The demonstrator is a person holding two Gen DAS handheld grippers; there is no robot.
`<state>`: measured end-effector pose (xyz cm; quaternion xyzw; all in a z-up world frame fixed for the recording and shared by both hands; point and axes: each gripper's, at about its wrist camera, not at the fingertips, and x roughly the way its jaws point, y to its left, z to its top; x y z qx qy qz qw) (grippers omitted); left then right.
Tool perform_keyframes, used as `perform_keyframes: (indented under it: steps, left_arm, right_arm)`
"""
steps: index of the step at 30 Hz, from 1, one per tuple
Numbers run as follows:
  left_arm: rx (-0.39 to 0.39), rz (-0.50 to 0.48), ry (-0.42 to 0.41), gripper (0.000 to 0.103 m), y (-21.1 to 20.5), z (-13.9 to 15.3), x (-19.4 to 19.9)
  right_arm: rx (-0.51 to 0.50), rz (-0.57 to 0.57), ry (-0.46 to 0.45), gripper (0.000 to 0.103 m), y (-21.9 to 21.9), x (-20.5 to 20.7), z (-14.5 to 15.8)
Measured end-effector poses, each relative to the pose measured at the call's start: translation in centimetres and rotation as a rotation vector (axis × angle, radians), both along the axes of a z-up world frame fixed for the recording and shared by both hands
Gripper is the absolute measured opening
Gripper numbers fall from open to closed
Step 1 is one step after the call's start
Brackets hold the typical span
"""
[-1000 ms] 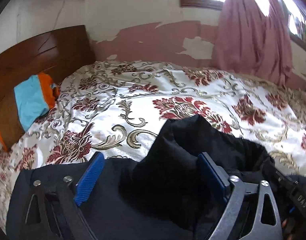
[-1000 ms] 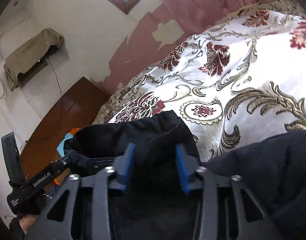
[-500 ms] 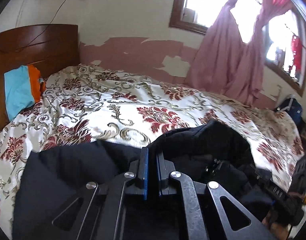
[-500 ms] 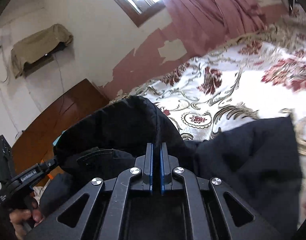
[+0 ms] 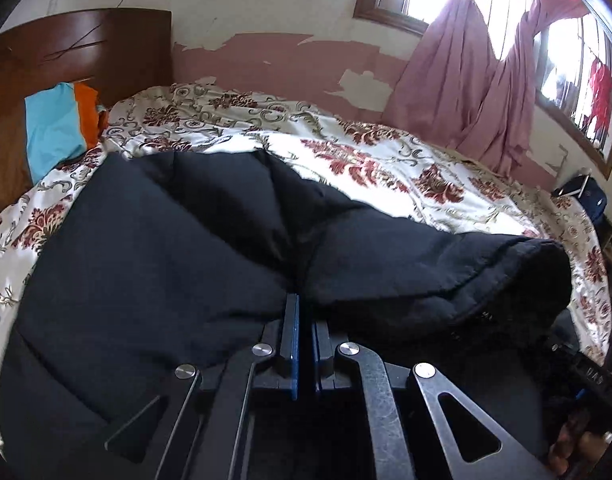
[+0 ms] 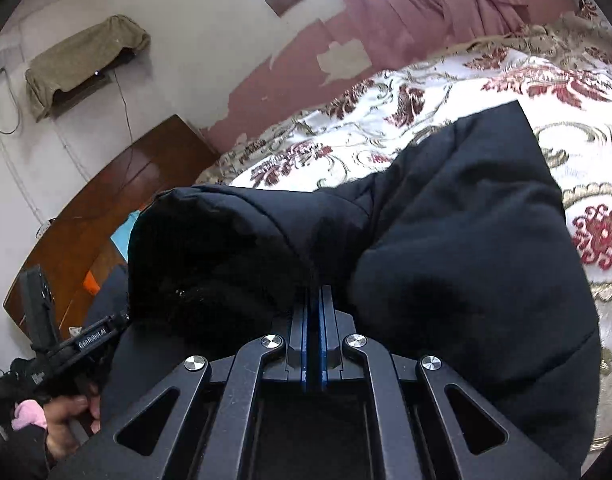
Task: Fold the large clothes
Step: 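Lift the hem with both tools and fold it toward the collar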
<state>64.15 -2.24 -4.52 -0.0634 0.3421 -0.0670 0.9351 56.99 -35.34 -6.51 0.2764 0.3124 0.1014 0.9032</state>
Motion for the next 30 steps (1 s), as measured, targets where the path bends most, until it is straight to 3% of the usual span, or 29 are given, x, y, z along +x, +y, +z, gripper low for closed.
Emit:
perform_keyframes:
  steps: [3, 6, 10, 12, 15, 19, 22, 24, 28, 30]
  left_arm:
    - [0.028, -0.003, -0.02, 0.005, -0.4, -0.6, -0.4]
    - [-0.003, -0.01, -0.034, 0.005, 0.2, -0.9, -0.7]
    - [-0.041, -0.017, -0.049, 0.005, 0.8, -1.3, -1.0]
    - [-0.045, -0.018, -0.054, 0.005, 0.9, -1.4, -1.0]
    - [-0.062, -0.024, -0.056, 0.005, 1.1, -1.5, -1.0]
    - [-0.088, -0.044, -0.056, 0.005, 1.3, -1.5, -1.0]
    - [-0.157, -0.098, -0.082, 0.005, 2.0, -1.0, -1.5]
    - [-0.203, -0.125, -0.125, 0.005, 2.5, 0.0, -2.3]
    - [-0.207, -0.175, -0.322, 0.005, 2.8, 3.7, -5.1]
    - [-0.187, -0.217, -0.313, 0.005, 1.6, 5.2, -4.6]
  right_arm:
    - [-0.006, 0.004, 0.004, 0.004, 0.3, -0.4, -0.2]
    - [-0.012, 0.009, 0.0, 0.006, 0.3, -1.6, 1.1]
    - [-0.207, -0.028, -0.131, 0.006, 0.9, -3.5, 6.0]
    - [-0.283, -0.01, -0.157, 0.006, 1.3, -2.2, 8.3]
    - [-0.281, 0.012, -0.135, 0.006, 1.1, 1.4, 9.9]
    - [-0.16, 0.143, -0.002, 0.006, 1.7, 5.8, 9.1]
    - [-0.201, 0.241, 0.089, 0.006, 3.8, 6.6, 7.1]
    - [-0.237, 0.277, 0.111, 0.006, 4.7, 5.9, 5.8]
    - [-0.244, 0.303, 0.122, 0.006, 4.9, 5.0, 3.9]
    - [-0.22, 0.306, 0.128, 0.006, 4.5, 5.0, 3.5]
